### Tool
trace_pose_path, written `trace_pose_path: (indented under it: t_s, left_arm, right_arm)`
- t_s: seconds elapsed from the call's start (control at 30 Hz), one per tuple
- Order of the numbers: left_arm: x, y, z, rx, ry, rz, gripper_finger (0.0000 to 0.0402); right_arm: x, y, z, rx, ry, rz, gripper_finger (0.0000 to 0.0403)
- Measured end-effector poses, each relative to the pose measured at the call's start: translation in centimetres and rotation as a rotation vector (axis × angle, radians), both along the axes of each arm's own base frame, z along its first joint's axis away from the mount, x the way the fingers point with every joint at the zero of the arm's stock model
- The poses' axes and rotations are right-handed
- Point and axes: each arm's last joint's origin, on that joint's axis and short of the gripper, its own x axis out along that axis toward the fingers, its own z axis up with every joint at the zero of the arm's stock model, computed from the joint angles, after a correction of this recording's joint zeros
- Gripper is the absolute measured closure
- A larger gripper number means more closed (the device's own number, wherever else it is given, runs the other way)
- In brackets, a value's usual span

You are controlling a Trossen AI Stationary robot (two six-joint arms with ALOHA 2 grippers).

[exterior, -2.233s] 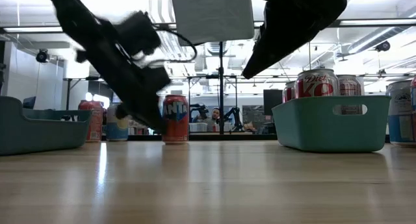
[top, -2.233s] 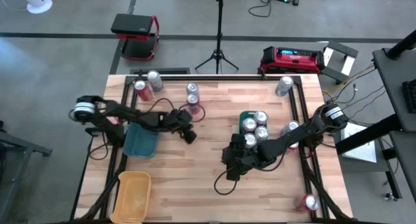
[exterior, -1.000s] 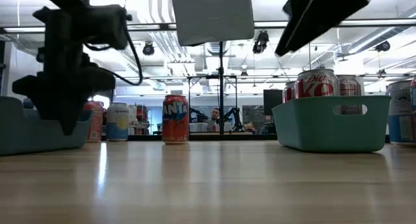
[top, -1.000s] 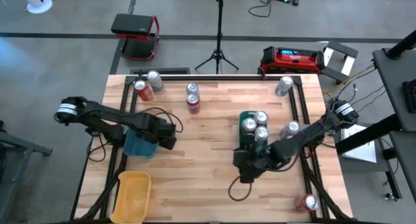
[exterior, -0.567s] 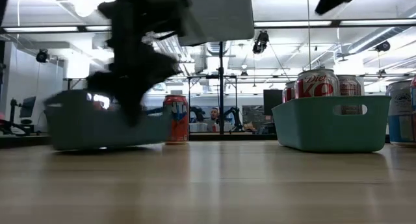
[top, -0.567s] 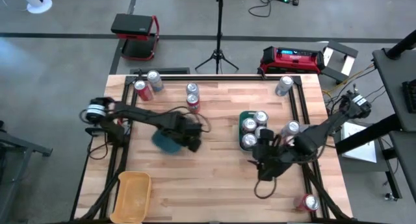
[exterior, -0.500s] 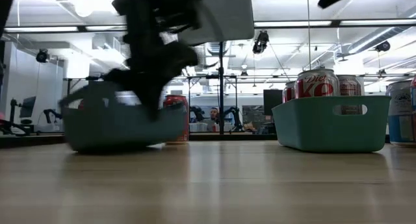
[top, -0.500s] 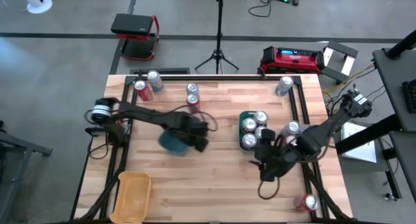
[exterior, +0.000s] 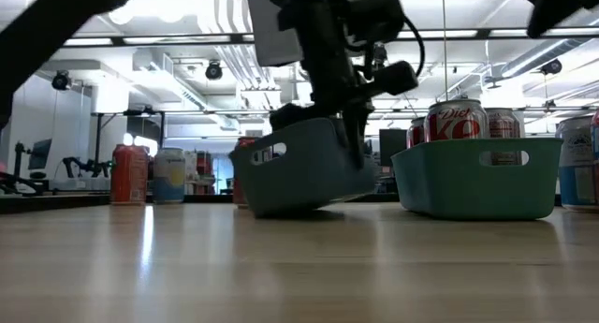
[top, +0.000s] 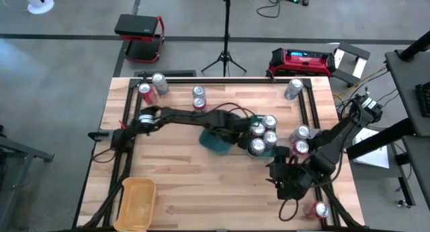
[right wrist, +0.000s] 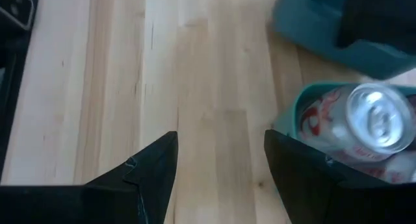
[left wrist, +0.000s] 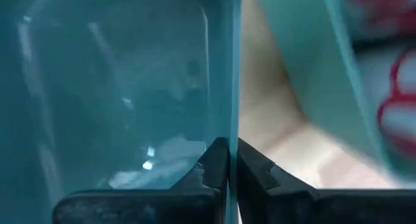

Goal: Sort soda cans
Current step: Move the dark green bin to the center of the table

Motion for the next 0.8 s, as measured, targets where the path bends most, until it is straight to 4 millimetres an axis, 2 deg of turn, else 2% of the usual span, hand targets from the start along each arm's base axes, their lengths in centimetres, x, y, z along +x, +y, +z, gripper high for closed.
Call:
trace_pose_path:
  t_s: [0.23,0.37,0.47,0.57,0.67,0.8]
  left_arm:
    - [0.7,-0.2,0.5,0.012,0.186,-0.011,0.0398]
    - [0.8,-0.8,-0.5,-0.049,0.192,-0.099,0.0371]
    - [0.9,-1.1,-0.4,-0.031,0.18,-0.146,0.0338]
    - [0.9,-1.3,0.7,0.04,0.156,-0.186,0.0299]
    - [0.7,-1.8,2.6,0.115,0.12,-0.266,0.0257]
    - [-0.7,-4.5,6.4,0.197,0.065,-0.478,0.0213]
  right_arm:
    - [-1.3,1.0,-1.3,-0.003,0.025,0.02,0.0178]
    - [-2.0,1.5,-1.6,-0.005,0.01,0.016,0.0172]
    - [-2.3,1.8,-1.6,0.0,0.001,0.027,0.0168]
    - [-2.4,2.1,-1.5,0.012,-0.011,0.03,0.0165]
    - [-2.3,2.2,-1.5,0.02,-0.019,0.032,0.0163]
    - [-2.2,2.2,-1.5,0.001,-0.041,0.034,0.0165]
